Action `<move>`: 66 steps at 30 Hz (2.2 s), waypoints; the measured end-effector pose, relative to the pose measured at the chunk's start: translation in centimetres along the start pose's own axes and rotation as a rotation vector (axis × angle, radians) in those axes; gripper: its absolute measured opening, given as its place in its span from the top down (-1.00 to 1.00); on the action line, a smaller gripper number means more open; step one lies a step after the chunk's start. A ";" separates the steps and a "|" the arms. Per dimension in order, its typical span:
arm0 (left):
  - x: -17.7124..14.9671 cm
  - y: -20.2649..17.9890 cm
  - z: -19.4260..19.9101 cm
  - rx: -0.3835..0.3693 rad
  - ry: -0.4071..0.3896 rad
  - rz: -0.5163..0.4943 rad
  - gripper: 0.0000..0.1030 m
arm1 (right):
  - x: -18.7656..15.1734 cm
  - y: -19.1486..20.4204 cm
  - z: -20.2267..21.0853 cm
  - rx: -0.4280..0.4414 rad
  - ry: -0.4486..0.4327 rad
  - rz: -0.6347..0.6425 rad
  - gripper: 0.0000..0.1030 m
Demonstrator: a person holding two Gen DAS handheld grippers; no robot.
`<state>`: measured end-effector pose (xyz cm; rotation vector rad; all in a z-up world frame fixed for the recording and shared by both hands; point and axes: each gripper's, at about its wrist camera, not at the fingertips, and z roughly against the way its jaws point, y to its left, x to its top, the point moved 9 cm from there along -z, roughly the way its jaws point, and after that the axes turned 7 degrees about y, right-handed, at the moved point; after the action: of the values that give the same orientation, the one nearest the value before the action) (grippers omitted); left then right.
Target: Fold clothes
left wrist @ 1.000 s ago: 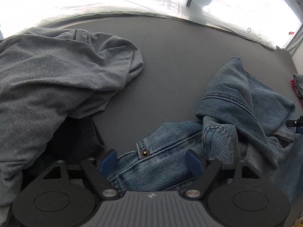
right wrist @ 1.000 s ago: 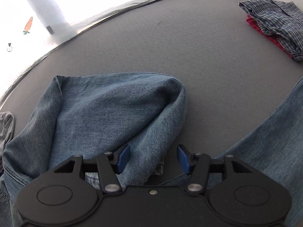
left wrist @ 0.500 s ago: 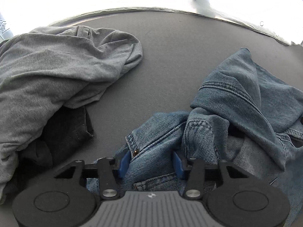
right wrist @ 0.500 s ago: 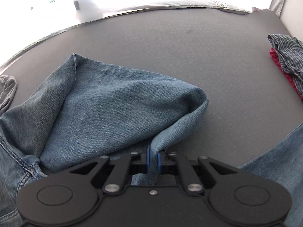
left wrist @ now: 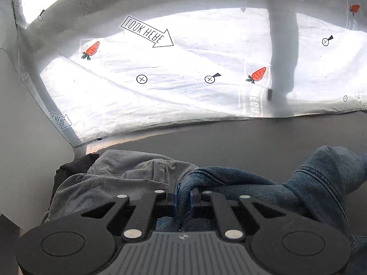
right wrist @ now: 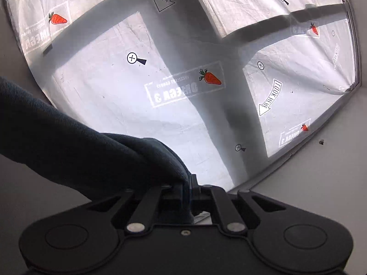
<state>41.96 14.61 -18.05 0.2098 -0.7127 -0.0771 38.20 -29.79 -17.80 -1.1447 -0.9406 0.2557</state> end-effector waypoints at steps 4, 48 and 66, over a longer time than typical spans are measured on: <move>-0.3 -1.8 -2.5 0.100 0.014 -0.052 0.57 | -1.0 1.2 -1.2 -0.040 -0.025 0.038 0.85; -11.4 -10.7 -9.7 -0.157 0.315 0.225 0.08 | -18.9 12.1 -6.8 0.388 0.430 0.224 0.46; -10.6 -13.2 -13.1 -0.173 0.333 0.170 -0.25 | -1.9 15.2 -5.9 0.890 0.544 -0.719 -0.21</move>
<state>42.57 5.41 -37.30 -0.0056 -0.3872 0.0581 45.62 -28.26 -32.37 -0.0025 -0.5792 -0.2163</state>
